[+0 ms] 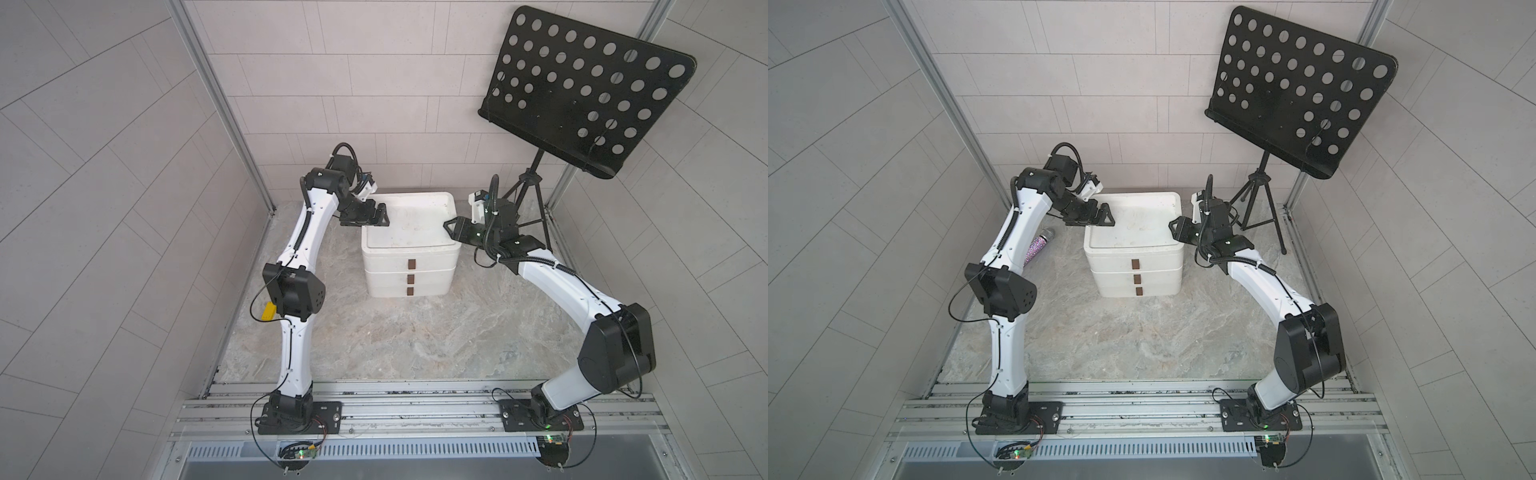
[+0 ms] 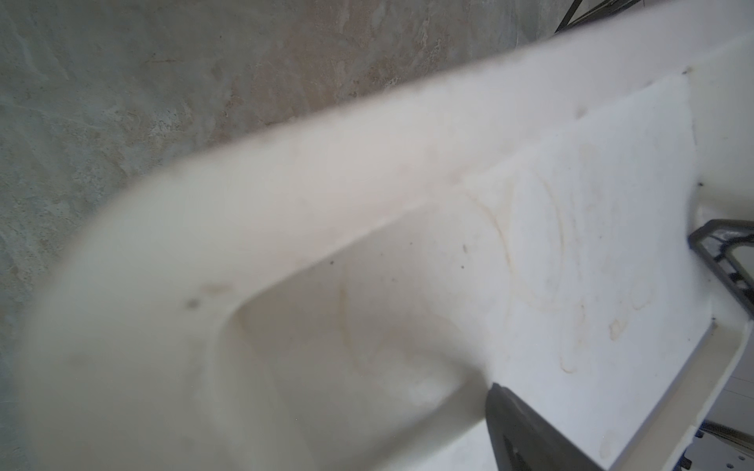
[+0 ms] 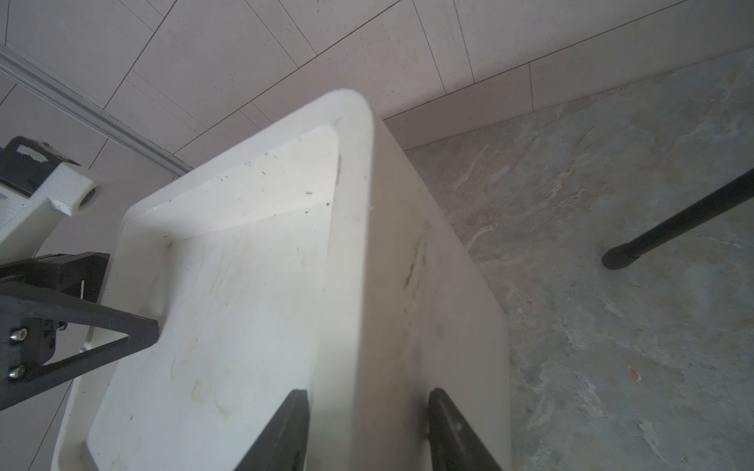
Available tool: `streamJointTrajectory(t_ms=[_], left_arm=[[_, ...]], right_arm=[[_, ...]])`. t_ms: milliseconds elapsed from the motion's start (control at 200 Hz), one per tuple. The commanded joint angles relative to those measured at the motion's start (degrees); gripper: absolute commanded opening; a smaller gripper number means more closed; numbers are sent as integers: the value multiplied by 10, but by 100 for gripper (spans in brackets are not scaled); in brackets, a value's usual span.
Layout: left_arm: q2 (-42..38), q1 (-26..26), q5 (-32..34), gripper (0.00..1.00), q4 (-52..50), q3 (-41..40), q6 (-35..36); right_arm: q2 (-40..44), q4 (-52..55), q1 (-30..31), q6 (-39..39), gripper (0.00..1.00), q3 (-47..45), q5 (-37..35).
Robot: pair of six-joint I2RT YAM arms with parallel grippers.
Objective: Place the umbrella in the drawer by color
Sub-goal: Move the storage box to the center of the board, then reset both arms
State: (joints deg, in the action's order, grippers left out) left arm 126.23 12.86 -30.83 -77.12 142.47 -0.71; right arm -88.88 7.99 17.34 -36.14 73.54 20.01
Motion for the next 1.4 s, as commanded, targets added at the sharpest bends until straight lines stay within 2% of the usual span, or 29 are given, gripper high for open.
streamJointTrajectory(t_ms=[0, 170, 495, 530, 550, 685, 831, 966, 1061, 1126, 1171, 1316, 1396], left_arm=[[31, 16, -41, 98, 22, 0, -4], [24, 0, -38, 98, 33, -4, -10], [-43, -67, -52, 100, 91, -67, -26], [-53, -77, -52, 100, 100, -73, -28], [-59, -83, -51, 100, 104, -77, -29], [-103, -116, -27, 100, 137, -103, -32], [-173, -151, 10, 100, 200, -167, -41], [-243, -183, 67, 100, 257, -236, -44], [-298, -203, 107, 100, 295, -300, -50], [-340, -220, 121, 100, 327, -357, -58], [-375, -233, 121, 100, 360, -411, -57], [-517, -266, 164, 100, 551, -659, -59], [-598, -273, 161, 97, 660, -805, -44]], right_arm=[[-24, 48, 2, 14, 50, -1, 31], [-14, 57, 1, 18, 55, 4, 28], [31, 86, -5, 32, 81, 24, 10], [37, 89, -6, 35, 96, 25, 6], [40, 92, -7, 36, 100, 26, 4], [63, 108, -8, 51, 100, 29, -27], [96, 106, -8, 69, 100, 13, -87], [155, 39, -7, 89, 100, -52, -144], [214, -64, -7, 95, 100, -137, -187], [248, -137, -7, 130, 100, -201, -198], [266, -142, -7, 161, 100, -224, -204], [314, -125, -9, 216, 100, -273, -259], [355, -155, -9, 232, 100, -327, -295]])
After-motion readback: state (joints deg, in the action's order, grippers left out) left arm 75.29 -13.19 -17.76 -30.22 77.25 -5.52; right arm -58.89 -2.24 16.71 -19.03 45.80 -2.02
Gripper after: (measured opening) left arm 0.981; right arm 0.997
